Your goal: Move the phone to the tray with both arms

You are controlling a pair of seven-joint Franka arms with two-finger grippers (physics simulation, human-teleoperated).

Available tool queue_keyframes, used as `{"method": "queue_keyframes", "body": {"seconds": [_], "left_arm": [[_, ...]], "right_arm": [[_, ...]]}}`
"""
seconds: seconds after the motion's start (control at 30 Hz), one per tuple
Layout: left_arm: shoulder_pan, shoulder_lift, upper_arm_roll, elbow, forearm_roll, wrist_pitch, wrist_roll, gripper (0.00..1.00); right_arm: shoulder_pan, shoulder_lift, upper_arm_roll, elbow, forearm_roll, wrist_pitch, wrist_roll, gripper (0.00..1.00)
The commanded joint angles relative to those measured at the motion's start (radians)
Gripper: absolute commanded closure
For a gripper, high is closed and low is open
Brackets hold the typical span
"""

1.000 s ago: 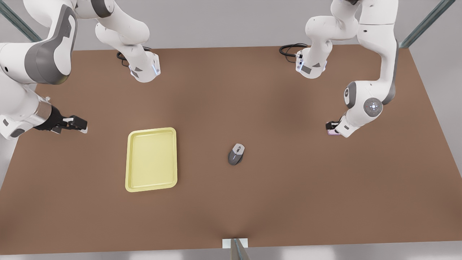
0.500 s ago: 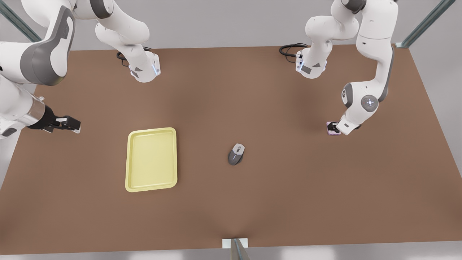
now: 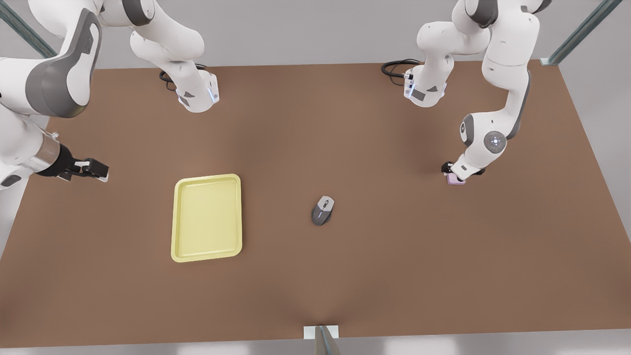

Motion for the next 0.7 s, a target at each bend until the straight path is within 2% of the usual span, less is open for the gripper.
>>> {"method": "queue_keyframes", "body": {"seconds": [0.0,0.2,0.3,0.37,0.67], "left_arm": [[0.0,0.004,0.001,0.002,0.001,0.023,0.079,0.0],[0.0,0.024,0.001,0.002,-0.002,0.043,0.079,0.0],[0.0,0.024,0.001,0.003,-0.004,0.041,0.079,0.12],[0.002,0.025,0.001,0.003,-0.004,0.041,0.079,0.14],[0.0,0.041,0.001,0.003,-0.004,0.044,0.079,0.15]], "right_arm": [[0.002,0.0,0.001,0.0,0.002,0.002,-0.004,0.0],[0.003,0.004,0.001,0.001,0.004,0.007,-0.003,0.0],[0.002,0.004,0.001,0.0,0.002,0.007,-0.003,0.0],[0.002,0.004,0.001,0.001,0.002,0.007,-0.003,0.0],[0.002,0.004,0.001,0.0,0.004,0.008,-0.003,0.0]]}}
